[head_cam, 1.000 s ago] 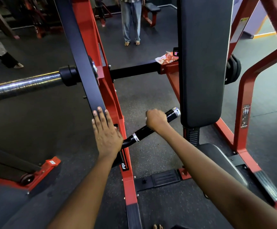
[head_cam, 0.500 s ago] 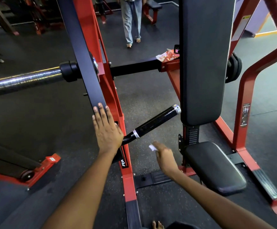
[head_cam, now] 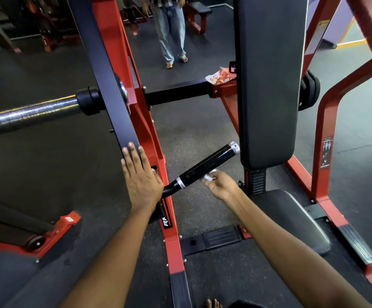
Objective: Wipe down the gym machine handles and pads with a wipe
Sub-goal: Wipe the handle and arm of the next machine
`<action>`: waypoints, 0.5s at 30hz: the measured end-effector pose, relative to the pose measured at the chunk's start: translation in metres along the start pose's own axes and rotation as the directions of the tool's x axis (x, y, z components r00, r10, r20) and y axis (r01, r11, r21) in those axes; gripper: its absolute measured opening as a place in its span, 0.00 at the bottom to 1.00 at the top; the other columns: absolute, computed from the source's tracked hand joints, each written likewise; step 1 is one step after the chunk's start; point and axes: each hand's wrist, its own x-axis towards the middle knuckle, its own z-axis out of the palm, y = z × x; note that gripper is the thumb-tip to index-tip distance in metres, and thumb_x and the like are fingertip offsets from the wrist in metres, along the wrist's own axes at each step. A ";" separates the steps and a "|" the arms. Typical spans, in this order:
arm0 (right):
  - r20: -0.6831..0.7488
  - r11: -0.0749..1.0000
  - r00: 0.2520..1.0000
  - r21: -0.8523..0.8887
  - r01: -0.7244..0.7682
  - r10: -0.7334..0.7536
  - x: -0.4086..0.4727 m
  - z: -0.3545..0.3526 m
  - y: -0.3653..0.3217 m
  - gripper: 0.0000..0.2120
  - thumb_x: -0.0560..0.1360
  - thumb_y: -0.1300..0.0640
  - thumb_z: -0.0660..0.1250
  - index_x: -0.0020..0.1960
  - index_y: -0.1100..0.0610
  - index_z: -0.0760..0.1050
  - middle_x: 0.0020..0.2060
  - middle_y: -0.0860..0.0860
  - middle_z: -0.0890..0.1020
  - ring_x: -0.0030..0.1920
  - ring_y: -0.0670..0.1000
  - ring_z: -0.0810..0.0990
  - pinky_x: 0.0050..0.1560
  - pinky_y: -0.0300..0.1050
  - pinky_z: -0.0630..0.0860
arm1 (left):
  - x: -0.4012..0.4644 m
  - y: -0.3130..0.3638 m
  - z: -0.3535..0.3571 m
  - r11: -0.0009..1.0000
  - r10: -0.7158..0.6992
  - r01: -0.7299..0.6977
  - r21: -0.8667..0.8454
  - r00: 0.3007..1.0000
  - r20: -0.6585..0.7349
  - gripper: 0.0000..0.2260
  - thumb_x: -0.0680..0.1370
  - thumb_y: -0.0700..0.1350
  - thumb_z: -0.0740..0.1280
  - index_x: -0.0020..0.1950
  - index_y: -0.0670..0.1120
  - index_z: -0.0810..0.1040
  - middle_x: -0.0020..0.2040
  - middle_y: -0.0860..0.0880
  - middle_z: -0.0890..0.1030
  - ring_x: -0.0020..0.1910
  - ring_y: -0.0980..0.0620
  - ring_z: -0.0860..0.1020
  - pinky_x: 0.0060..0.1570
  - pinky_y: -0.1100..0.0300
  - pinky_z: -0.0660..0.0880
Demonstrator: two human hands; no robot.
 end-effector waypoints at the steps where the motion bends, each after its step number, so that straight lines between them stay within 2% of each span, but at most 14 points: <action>1: 0.025 0.997 1.000 0.075 0.014 -0.016 0.001 0.000 -0.002 0.15 0.76 0.75 0.46 0.45 0.65 0.69 0.46 0.61 0.76 0.47 0.56 0.78 0.47 0.50 0.79 | 0.000 0.000 0.000 1.000 -0.001 0.001 0.000 1.000 0.000 0.34 0.77 0.40 0.60 0.78 0.36 0.47 0.79 0.37 0.45 0.78 0.39 0.43 0.76 0.43 0.46; 3: 0.070 0.999 0.997 0.048 -0.020 0.016 0.001 -0.003 0.008 0.14 0.77 0.74 0.47 0.47 0.65 0.70 0.48 0.61 0.77 0.48 0.56 0.78 0.49 0.50 0.79 | 0.000 0.001 0.000 1.000 0.001 -0.001 -0.002 1.000 -0.001 0.34 0.77 0.40 0.60 0.78 0.36 0.47 0.79 0.37 0.45 0.78 0.38 0.43 0.76 0.43 0.47; 5: 0.063 0.992 0.996 -0.116 -0.054 0.062 -0.005 -0.006 0.016 0.13 0.78 0.73 0.48 0.48 0.64 0.70 0.48 0.61 0.77 0.50 0.56 0.78 0.51 0.51 0.79 | 0.000 0.001 0.000 1.000 0.003 -0.003 -0.006 1.000 -0.004 0.34 0.77 0.40 0.60 0.78 0.36 0.47 0.79 0.37 0.45 0.78 0.38 0.43 0.76 0.43 0.47; 7: 0.001 0.983 0.998 -0.173 -0.060 0.061 -0.003 -0.010 -0.005 0.11 0.78 0.73 0.50 0.51 0.65 0.69 0.50 0.63 0.76 0.51 0.58 0.78 0.43 0.51 0.82 | 0.000 0.001 0.000 1.000 0.004 -0.004 -0.006 1.000 -0.004 0.34 0.77 0.40 0.60 0.78 0.36 0.47 0.78 0.37 0.46 0.78 0.38 0.43 0.76 0.43 0.47; 8: -0.028 0.990 0.999 -0.141 -0.023 0.020 0.003 -0.012 -0.022 0.12 0.77 0.74 0.50 0.54 0.65 0.68 0.53 0.63 0.75 0.53 0.59 0.78 0.39 0.51 0.82 | 0.000 0.001 0.001 1.000 0.003 -0.003 -0.005 1.000 -0.003 0.34 0.77 0.40 0.60 0.78 0.36 0.47 0.78 0.37 0.46 0.78 0.38 0.43 0.76 0.43 0.46; 9: -0.054 0.997 0.998 -0.066 0.029 -0.032 0.010 -0.012 -0.040 0.14 0.75 0.74 0.50 0.56 0.65 0.67 0.55 0.63 0.75 0.55 0.59 0.78 0.40 0.52 0.82 | 0.000 0.000 0.001 1.000 0.001 -0.001 -0.003 1.000 -0.002 0.34 0.77 0.40 0.60 0.78 0.36 0.47 0.79 0.37 0.45 0.78 0.38 0.43 0.76 0.43 0.46; 10: -0.082 0.996 0.993 0.033 0.087 -0.084 0.018 -0.012 -0.055 0.17 0.73 0.75 0.48 0.57 0.64 0.67 0.56 0.62 0.74 0.56 0.59 0.78 0.44 0.53 0.81 | 0.000 0.000 0.001 1.000 -0.001 0.001 -0.001 1.000 0.000 0.34 0.77 0.40 0.60 0.78 0.36 0.46 0.79 0.37 0.45 0.78 0.38 0.43 0.76 0.43 0.46; 12: -0.102 0.977 0.984 0.141 0.159 -0.146 0.021 -0.012 -0.065 0.19 0.71 0.76 0.46 0.54 0.64 0.69 0.51 0.59 0.76 0.51 0.57 0.78 0.52 0.50 0.78 | 0.000 0.000 0.001 1.000 -0.003 0.003 -0.001 1.000 0.002 0.34 0.77 0.40 0.59 0.78 0.36 0.46 0.79 0.37 0.44 0.78 0.38 0.42 0.76 0.43 0.46; 13: -0.066 0.977 0.987 0.148 0.154 -0.145 0.017 -0.012 -0.059 0.19 0.69 0.76 0.46 0.52 0.64 0.69 0.49 0.59 0.76 0.49 0.56 0.78 0.53 0.49 0.78 | 0.000 0.000 0.001 1.000 -0.001 0.001 -0.003 1.000 0.000 0.34 0.77 0.40 0.59 0.78 0.37 0.45 0.79 0.37 0.44 0.78 0.38 0.42 0.76 0.43 0.46; 15: 0.009 0.996 0.997 0.030 0.079 -0.079 0.009 -0.012 -0.034 0.18 0.70 0.75 0.48 0.53 0.63 0.70 0.47 0.59 0.78 0.46 0.55 0.79 0.48 0.47 0.81 | 0.000 0.000 0.001 1.000 0.002 -0.002 -0.011 1.000 -0.008 0.34 0.77 0.40 0.59 0.78 0.37 0.45 0.79 0.37 0.44 0.78 0.38 0.43 0.76 0.43 0.46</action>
